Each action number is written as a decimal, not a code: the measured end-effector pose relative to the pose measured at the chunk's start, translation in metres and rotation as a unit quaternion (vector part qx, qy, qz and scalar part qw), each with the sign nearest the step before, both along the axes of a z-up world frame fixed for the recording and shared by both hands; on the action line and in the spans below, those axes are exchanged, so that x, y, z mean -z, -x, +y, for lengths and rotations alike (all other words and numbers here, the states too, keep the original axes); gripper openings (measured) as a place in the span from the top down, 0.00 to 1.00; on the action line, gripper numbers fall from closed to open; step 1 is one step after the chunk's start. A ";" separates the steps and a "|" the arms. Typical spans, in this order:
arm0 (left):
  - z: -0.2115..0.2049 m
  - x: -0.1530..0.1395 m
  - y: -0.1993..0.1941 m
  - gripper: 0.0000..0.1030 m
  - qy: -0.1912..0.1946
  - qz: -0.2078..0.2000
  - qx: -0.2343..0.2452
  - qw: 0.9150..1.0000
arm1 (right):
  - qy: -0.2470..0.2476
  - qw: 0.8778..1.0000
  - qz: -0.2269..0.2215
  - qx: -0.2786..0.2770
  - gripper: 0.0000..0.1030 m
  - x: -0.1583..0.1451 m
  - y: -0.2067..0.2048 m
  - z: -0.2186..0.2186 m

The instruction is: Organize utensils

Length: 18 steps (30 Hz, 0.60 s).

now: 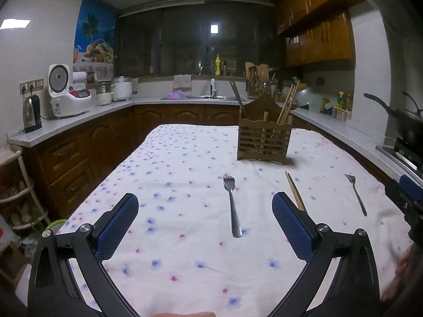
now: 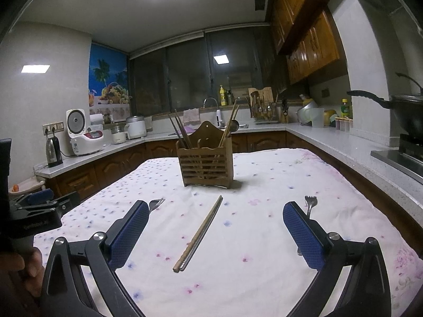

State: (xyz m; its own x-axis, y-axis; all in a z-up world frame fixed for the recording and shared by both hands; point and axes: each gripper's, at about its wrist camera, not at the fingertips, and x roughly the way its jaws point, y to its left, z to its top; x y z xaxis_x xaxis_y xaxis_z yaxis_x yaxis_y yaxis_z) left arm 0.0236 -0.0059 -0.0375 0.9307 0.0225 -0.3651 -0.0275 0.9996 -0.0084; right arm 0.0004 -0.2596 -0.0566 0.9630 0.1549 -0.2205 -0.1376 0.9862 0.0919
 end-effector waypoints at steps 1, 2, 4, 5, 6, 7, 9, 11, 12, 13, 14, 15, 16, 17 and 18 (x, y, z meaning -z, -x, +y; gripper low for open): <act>0.000 0.000 0.000 0.00 -0.001 -0.001 0.000 1.000 | 0.000 1.000 0.000 0.000 0.01 0.000 0.000 0.000; 0.000 0.000 0.000 0.00 -0.001 -0.001 -0.001 1.000 | 0.000 1.000 -0.002 -0.001 0.01 -0.001 0.001 0.000; 0.000 0.001 0.000 0.00 0.000 0.000 0.001 1.000 | 0.000 1.000 -0.004 -0.001 0.01 -0.002 0.001 -0.001; 0.001 0.001 -0.001 0.00 0.000 0.001 0.002 1.000 | 0.000 1.000 -0.005 -0.001 0.01 -0.003 0.001 0.000; 0.000 0.001 0.000 0.00 0.000 0.001 0.001 1.000 | 0.000 1.000 -0.005 -0.002 0.01 -0.003 0.000 -0.001; 0.000 0.001 0.000 0.00 0.000 0.001 0.001 1.000 | -0.001 1.000 -0.006 -0.002 0.01 -0.003 0.000 -0.001; 0.000 0.002 0.000 0.00 -0.001 0.000 -0.001 1.000 | -0.002 1.000 -0.006 -0.002 0.01 -0.003 0.001 -0.002; 0.001 0.001 0.000 0.00 -0.001 -0.002 -0.003 1.000 | -0.002 1.000 -0.006 -0.002 0.01 -0.003 0.000 -0.003; 0.000 0.002 -0.001 0.00 -0.002 -0.003 -0.004 1.000 | -0.003 1.000 -0.006 -0.002 0.01 -0.003 0.000 -0.003; 0.000 0.002 -0.001 0.00 -0.003 -0.004 -0.004 1.000 | -0.003 1.000 -0.006 -0.003 0.01 -0.004 0.000 -0.003; 0.000 0.002 -0.001 0.00 -0.004 -0.004 -0.004 1.000 | -0.002 1.000 -0.006 -0.003 0.01 -0.003 0.000 -0.003; 0.000 0.002 -0.001 0.00 -0.004 -0.005 -0.005 1.000 | -0.002 1.000 -0.006 -0.003 0.01 -0.003 0.001 -0.003; 0.000 0.002 -0.001 0.00 -0.004 -0.006 -0.005 1.000 | -0.001 1.000 -0.007 -0.003 0.01 -0.003 0.000 -0.003; 0.000 0.002 -0.001 0.00 -0.004 -0.006 -0.004 1.000 | -0.001 1.000 -0.007 -0.004 0.01 -0.004 0.000 -0.003; -0.001 0.002 -0.001 0.00 -0.004 -0.006 -0.004 1.000 | -0.001 1.000 -0.007 -0.004 0.01 -0.004 0.000 -0.003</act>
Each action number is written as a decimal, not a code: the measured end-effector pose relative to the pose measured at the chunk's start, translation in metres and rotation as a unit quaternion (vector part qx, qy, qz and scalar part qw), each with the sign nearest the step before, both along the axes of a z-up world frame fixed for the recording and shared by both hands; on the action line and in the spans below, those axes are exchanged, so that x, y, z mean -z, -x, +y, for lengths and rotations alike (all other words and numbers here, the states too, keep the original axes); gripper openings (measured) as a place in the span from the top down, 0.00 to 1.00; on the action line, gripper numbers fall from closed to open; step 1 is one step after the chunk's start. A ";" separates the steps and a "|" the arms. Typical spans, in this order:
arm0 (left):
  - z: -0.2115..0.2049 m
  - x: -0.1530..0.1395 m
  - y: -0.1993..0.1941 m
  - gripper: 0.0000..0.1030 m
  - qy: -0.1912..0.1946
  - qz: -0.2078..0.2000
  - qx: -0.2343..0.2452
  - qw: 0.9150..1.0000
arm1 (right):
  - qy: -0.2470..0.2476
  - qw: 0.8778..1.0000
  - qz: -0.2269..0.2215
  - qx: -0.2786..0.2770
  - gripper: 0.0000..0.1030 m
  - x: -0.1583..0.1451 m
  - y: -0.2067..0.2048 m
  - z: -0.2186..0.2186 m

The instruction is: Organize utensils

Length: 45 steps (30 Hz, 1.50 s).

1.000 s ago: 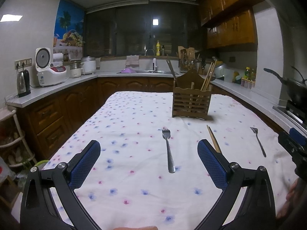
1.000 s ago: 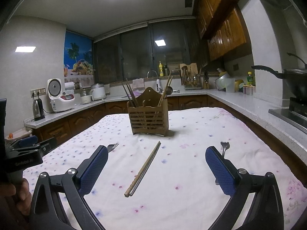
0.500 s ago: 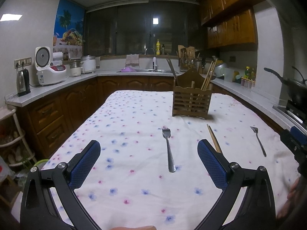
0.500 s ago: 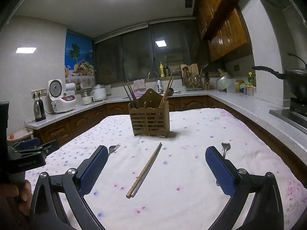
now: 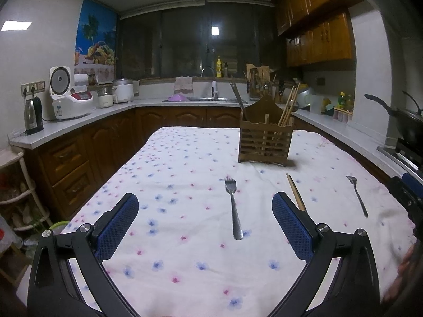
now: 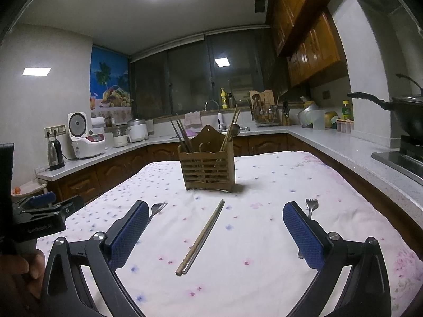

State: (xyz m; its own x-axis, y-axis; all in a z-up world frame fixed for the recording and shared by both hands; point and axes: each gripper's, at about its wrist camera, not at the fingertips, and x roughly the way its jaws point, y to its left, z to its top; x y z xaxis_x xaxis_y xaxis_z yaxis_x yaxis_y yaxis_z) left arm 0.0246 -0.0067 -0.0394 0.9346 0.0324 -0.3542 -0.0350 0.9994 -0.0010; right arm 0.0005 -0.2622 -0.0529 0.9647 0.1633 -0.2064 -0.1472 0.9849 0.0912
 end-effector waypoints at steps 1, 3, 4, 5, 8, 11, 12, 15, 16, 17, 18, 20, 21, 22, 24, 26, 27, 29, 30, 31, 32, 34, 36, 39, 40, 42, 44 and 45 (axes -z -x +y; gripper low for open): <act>0.000 0.000 0.000 0.00 0.000 0.000 0.000 1.000 | 0.000 1.000 0.000 -0.001 0.01 0.000 0.000 0.000; -0.001 0.000 0.001 0.00 -0.002 -0.001 0.001 1.000 | 0.000 1.000 -0.001 -0.002 0.01 -0.002 0.000 0.000; -0.002 0.000 0.001 0.00 -0.003 -0.002 0.001 1.000 | 0.000 1.000 -0.001 -0.002 0.01 -0.002 0.000 0.000; -0.002 0.000 0.001 0.00 -0.003 -0.002 0.001 1.000 | 0.000 1.000 -0.001 -0.003 0.01 -0.002 0.000 0.000; -0.002 0.001 0.001 0.00 -0.003 -0.001 0.001 1.000 | 0.000 1.000 -0.001 -0.003 0.01 -0.002 0.000 0.001; -0.002 0.000 0.001 0.00 -0.002 -0.001 0.002 1.000 | 0.000 1.000 -0.001 -0.003 0.01 -0.002 0.000 0.001; -0.002 0.000 0.001 0.00 -0.002 -0.001 0.001 1.000 | 0.000 1.000 -0.001 -0.003 0.01 -0.002 0.000 0.001; -0.002 0.000 0.001 0.00 -0.003 -0.001 0.001 1.000 | 0.000 1.000 -0.001 -0.003 0.01 -0.002 0.000 0.001; -0.002 0.000 0.001 0.00 -0.003 -0.001 0.002 1.000 | 0.000 1.000 -0.002 -0.003 0.01 -0.003 0.000 0.001; -0.002 0.000 0.001 0.00 -0.002 -0.001 0.002 1.000 | 0.000 1.000 -0.002 -0.002 0.01 -0.002 0.001 0.001; -0.002 0.000 0.001 0.00 -0.002 -0.001 0.002 1.000 | -0.001 1.000 -0.002 -0.003 0.01 -0.002 0.000 0.001; -0.003 0.000 0.001 0.00 -0.003 0.000 0.002 1.000 | -0.001 1.000 -0.003 -0.004 0.01 -0.003 0.000 0.002; -0.003 0.000 0.001 0.00 -0.003 0.000 0.002 1.000 | -0.001 1.000 -0.003 -0.004 0.01 -0.003 -0.001 0.003; -0.003 0.000 0.000 0.00 -0.003 0.001 0.003 1.000 | -0.001 1.000 -0.003 -0.005 0.01 -0.004 -0.001 0.003; -0.004 0.000 -0.001 0.00 -0.003 0.001 0.004 1.000 | -0.001 1.000 -0.003 -0.005 0.01 -0.004 -0.002 0.004; -0.003 0.000 -0.001 0.00 -0.003 0.001 0.004 1.000 | -0.001 1.000 -0.003 -0.005 0.01 -0.003 -0.001 0.003; -0.003 0.000 -0.001 0.00 -0.002 0.002 0.004 1.000 | -0.002 1.000 -0.003 -0.005 0.01 -0.004 -0.002 0.004; -0.004 0.000 -0.001 0.00 -0.003 0.002 0.003 1.000 | -0.002 1.000 -0.004 -0.005 0.01 -0.004 -0.001 0.004; -0.004 0.000 -0.001 0.00 -0.003 0.002 0.003 1.000 | -0.002 1.000 -0.003 -0.004 0.01 -0.004 -0.002 0.004; -0.004 0.000 -0.001 0.00 -0.004 0.002 0.003 1.000 | -0.002 1.000 -0.003 -0.005 0.01 -0.004 -0.001 0.003; -0.004 0.000 0.000 0.00 -0.004 0.002 0.003 1.000 | -0.002 1.000 -0.003 -0.005 0.01 -0.004 -0.001 0.003; -0.004 0.000 -0.001 0.00 -0.003 0.002 0.004 1.000 | -0.002 1.000 -0.002 -0.005 0.01 -0.004 -0.002 0.004; -0.004 0.000 -0.001 0.00 -0.004 0.002 0.005 1.000 | -0.002 1.000 -0.003 -0.005 0.01 -0.003 -0.001 0.003; -0.005 0.001 -0.003 0.00 -0.005 0.004 0.006 1.000 | -0.002 1.000 -0.003 -0.005 0.01 -0.004 -0.002 0.003; -0.005 0.002 -0.004 0.00 -0.005 0.004 0.007 1.000 | -0.002 1.000 -0.003 -0.005 0.01 -0.003 -0.001 0.003; -0.005 0.002 -0.004 0.00 -0.005 0.004 0.007 1.000 | -0.003 1.000 -0.003 -0.005 0.01 -0.003 -0.002 0.003; -0.005 0.002 -0.004 0.00 -0.005 0.005 0.007 1.000 | -0.002 1.000 -0.003 -0.005 0.01 -0.003 -0.001 0.003; -0.005 0.002 -0.004 0.00 -0.004 0.005 0.007 1.000 | -0.002 1.000 -0.003 -0.005 0.01 -0.003 -0.001 0.002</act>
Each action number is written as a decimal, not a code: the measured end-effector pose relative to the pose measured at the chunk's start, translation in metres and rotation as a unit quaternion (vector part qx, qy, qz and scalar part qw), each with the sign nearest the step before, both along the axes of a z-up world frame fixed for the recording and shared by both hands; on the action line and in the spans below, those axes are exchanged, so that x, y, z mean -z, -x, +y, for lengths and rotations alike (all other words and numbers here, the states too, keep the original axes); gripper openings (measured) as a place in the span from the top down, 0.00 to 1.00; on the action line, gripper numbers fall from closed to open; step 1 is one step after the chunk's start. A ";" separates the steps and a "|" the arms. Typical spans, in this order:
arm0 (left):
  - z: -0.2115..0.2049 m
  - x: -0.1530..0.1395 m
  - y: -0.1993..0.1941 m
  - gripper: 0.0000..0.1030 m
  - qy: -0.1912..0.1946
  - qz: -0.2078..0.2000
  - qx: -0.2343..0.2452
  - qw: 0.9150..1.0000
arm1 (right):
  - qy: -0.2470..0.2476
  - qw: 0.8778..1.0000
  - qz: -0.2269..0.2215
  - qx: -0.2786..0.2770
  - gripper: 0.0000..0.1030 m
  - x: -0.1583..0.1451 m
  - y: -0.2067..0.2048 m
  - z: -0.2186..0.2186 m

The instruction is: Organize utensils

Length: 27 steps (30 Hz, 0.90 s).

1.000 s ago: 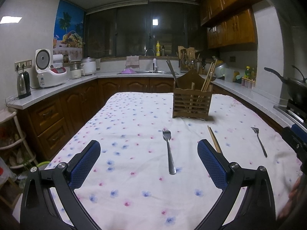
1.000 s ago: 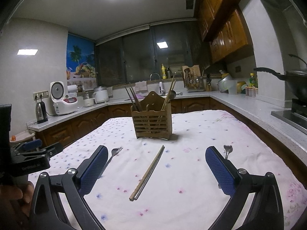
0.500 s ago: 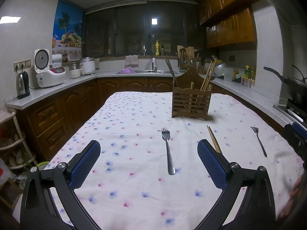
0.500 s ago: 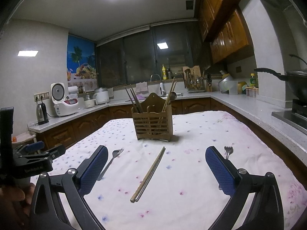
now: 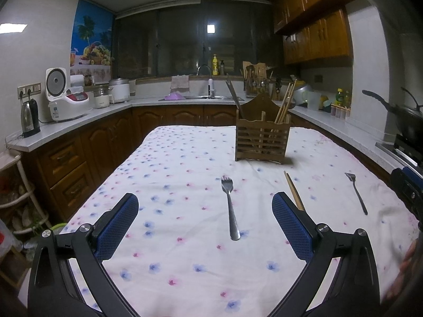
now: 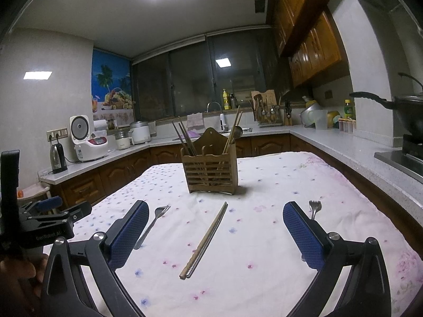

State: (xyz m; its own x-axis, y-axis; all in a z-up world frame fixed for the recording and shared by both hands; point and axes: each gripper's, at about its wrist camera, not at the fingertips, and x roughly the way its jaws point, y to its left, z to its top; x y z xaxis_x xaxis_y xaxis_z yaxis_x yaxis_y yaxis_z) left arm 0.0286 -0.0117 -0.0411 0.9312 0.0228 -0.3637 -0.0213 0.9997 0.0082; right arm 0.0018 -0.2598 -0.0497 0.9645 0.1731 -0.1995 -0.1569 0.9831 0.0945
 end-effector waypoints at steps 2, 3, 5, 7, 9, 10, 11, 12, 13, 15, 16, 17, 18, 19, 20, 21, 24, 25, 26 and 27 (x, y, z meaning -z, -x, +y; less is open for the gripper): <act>0.000 0.000 0.000 0.00 0.000 0.000 0.000 1.000 | -0.001 1.000 0.000 -0.001 0.01 0.000 0.000 0.000; 0.000 0.000 0.000 0.00 -0.001 -0.001 0.000 1.000 | -0.001 1.000 -0.001 -0.001 0.01 0.000 0.000 0.001; 0.000 0.000 0.000 0.00 0.000 -0.002 0.000 1.000 | -0.001 1.000 -0.001 0.000 0.01 0.000 0.000 0.000; 0.000 0.000 0.001 0.00 -0.001 -0.001 0.000 1.000 | -0.001 1.000 -0.001 -0.001 0.01 -0.001 -0.001 0.001; -0.001 0.000 0.001 0.00 -0.001 -0.001 0.000 1.000 | -0.001 1.000 -0.001 -0.001 0.01 -0.001 -0.001 0.003; -0.001 0.000 0.001 0.00 -0.001 -0.001 0.000 1.000 | -0.001 1.000 -0.001 -0.001 0.01 -0.001 -0.001 0.003; -0.001 0.001 0.001 0.00 -0.001 -0.001 0.000 1.000 | -0.001 1.000 0.000 -0.001 0.01 -0.001 -0.001 0.002; -0.001 0.000 0.001 0.00 -0.001 -0.001 0.001 1.000 | -0.001 1.000 0.000 -0.001 0.01 -0.001 -0.001 0.002; -0.001 0.000 0.001 0.00 -0.001 -0.001 0.001 1.000 | -0.001 1.000 -0.001 -0.001 0.01 -0.001 -0.001 0.003; -0.001 0.000 0.001 0.00 -0.001 -0.001 0.000 1.000 | -0.001 1.000 -0.001 0.000 0.01 -0.001 -0.001 0.002; -0.001 0.000 0.001 0.00 -0.001 -0.001 0.000 1.000 | -0.001 1.000 0.000 0.000 0.01 -0.001 -0.001 0.003; -0.001 0.000 0.001 0.00 0.000 -0.001 0.001 1.000 | -0.002 1.000 0.000 0.000 0.01 -0.001 -0.001 0.001; -0.001 0.000 0.001 0.00 0.000 -0.001 0.001 1.000 | -0.002 1.000 -0.001 0.000 0.01 -0.001 -0.001 0.002; -0.002 0.000 0.000 0.00 0.000 -0.001 0.001 1.000 | -0.002 1.000 -0.001 0.000 0.01 -0.001 -0.001 0.002; -0.002 0.000 0.001 0.00 0.000 -0.002 0.001 1.000 | -0.002 1.000 -0.001 0.000 0.01 -0.001 -0.001 0.001; -0.003 0.000 0.000 0.00 0.000 -0.002 0.002 1.000 | -0.002 1.000 0.000 0.000 0.01 -0.001 -0.001 0.002; -0.004 -0.002 -0.001 0.00 0.001 -0.003 0.006 1.000 | -0.001 1.000 -0.001 0.000 0.01 0.000 -0.001 0.001; -0.005 -0.003 -0.001 0.00 0.001 -0.004 0.006 1.000 | -0.002 1.000 -0.001 -0.001 0.01 0.000 -0.001 0.000; -0.005 -0.003 -0.001 0.00 0.001 -0.005 0.008 1.000 | -0.002 1.000 -0.001 -0.001 0.01 0.000 -0.001 0.001; -0.005 -0.005 -0.002 0.00 0.002 -0.005 0.009 1.000 | -0.001 1.000 -0.001 0.000 0.01 0.000 -0.001 0.001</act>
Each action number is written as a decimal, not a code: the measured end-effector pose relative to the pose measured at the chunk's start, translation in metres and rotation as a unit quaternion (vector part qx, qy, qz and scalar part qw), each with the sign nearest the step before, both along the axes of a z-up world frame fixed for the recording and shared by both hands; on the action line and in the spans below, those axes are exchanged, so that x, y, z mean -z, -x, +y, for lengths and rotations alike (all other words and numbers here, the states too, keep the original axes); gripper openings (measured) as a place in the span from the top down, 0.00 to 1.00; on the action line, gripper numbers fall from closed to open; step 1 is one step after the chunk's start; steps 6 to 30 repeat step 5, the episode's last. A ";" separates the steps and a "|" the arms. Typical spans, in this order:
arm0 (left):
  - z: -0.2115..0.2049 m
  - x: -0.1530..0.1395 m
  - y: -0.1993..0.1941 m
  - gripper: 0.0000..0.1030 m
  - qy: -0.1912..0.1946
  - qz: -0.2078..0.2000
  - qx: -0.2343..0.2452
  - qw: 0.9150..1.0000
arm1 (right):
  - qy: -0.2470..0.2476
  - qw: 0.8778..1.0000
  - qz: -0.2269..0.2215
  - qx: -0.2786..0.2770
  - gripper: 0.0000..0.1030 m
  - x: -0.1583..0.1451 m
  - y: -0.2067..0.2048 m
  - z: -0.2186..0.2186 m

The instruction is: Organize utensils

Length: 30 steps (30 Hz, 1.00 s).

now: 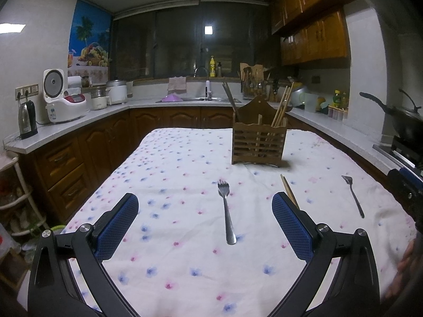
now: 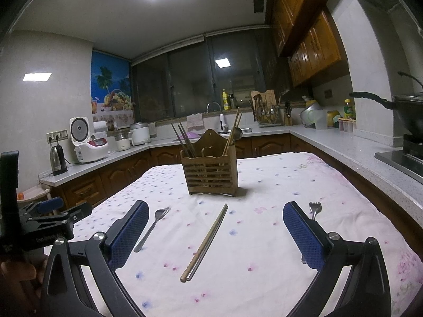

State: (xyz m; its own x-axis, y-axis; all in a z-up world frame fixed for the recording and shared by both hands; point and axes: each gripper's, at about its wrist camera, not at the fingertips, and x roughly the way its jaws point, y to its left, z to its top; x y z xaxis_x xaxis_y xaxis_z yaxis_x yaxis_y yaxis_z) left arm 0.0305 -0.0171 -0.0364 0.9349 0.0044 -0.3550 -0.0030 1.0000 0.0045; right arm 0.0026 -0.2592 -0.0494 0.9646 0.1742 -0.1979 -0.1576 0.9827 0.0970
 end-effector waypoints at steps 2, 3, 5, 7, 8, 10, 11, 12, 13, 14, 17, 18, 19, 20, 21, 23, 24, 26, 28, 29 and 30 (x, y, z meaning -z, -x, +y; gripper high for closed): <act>-0.001 -0.001 -0.001 0.00 0.001 -0.001 0.003 1.000 | 0.000 1.000 0.001 0.000 0.01 0.000 0.000 0.000; -0.001 -0.002 -0.001 0.00 0.000 -0.001 0.004 1.000 | 0.000 1.000 0.001 0.000 0.01 0.000 0.000 0.000; -0.003 -0.003 -0.002 0.00 0.000 0.000 0.008 1.000 | 0.000 1.000 0.002 0.000 0.01 0.000 -0.001 0.001; -0.003 -0.003 -0.002 0.00 0.000 0.000 0.008 1.000 | 0.000 1.000 0.002 0.000 0.01 0.000 -0.001 0.001; -0.003 -0.003 -0.002 0.00 0.000 0.000 0.008 1.000 | 0.000 1.000 0.002 0.000 0.01 0.000 -0.001 0.001; -0.003 -0.003 -0.002 0.00 0.000 0.000 0.008 1.000 | 0.000 1.000 0.002 0.000 0.01 0.000 -0.001 0.001; -0.003 -0.003 -0.002 0.00 0.000 0.000 0.008 1.000 | 0.000 1.000 0.002 0.000 0.01 0.000 -0.001 0.001; -0.003 -0.003 -0.002 0.00 0.000 0.000 0.008 1.000 | 0.000 1.000 0.002 0.000 0.01 0.000 -0.001 0.001; -0.003 -0.003 -0.002 0.00 0.000 0.000 0.008 1.000 | 0.000 1.000 0.002 0.000 0.01 0.000 -0.001 0.001; -0.003 -0.003 -0.002 0.00 0.000 0.000 0.008 1.000 | 0.000 1.000 0.002 0.000 0.01 0.000 -0.001 0.001; -0.003 -0.003 -0.002 0.00 0.000 0.000 0.008 1.000 | 0.000 1.000 0.002 0.000 0.01 0.000 -0.001 0.001; -0.003 -0.003 -0.002 0.00 0.000 0.000 0.008 1.000 | 0.000 1.000 0.002 0.000 0.01 0.000 -0.001 0.001; -0.003 -0.003 -0.002 0.00 0.000 0.000 0.008 1.000 | 0.000 1.000 0.002 0.000 0.01 0.000 -0.001 0.001; -0.003 -0.003 -0.002 0.00 0.000 0.000 0.008 1.000 | 0.000 1.000 0.002 0.000 0.01 0.000 -0.001 0.001; -0.003 -0.003 -0.002 0.00 0.000 0.000 0.008 1.000 | 0.000 1.000 0.002 0.000 0.01 0.000 -0.001 0.001; -0.003 -0.003 -0.002 0.00 0.000 0.000 0.008 1.000 | 0.000 1.000 0.002 0.000 0.01 0.000 -0.001 0.001; -0.003 -0.003 -0.002 0.00 0.000 0.000 0.008 1.000 | 0.000 1.000 0.002 0.000 0.01 0.000 -0.001 0.001; -0.003 -0.003 -0.002 0.00 0.000 0.000 0.008 1.000 | 0.000 1.000 0.002 0.000 0.01 0.000 -0.001 0.001; -0.003 -0.003 -0.002 0.00 0.000 0.000 0.008 1.000 | 0.000 1.000 0.002 0.000 0.01 0.000 -0.001 0.001; -0.003 -0.003 -0.002 0.00 0.000 0.000 0.008 1.000 | 0.000 1.000 0.002 0.000 0.01 0.000 -0.001 0.001; -0.003 -0.003 -0.002 0.00 0.000 0.000 0.008 1.000 | 0.000 1.000 0.002 0.000 0.01 0.000 -0.001 0.001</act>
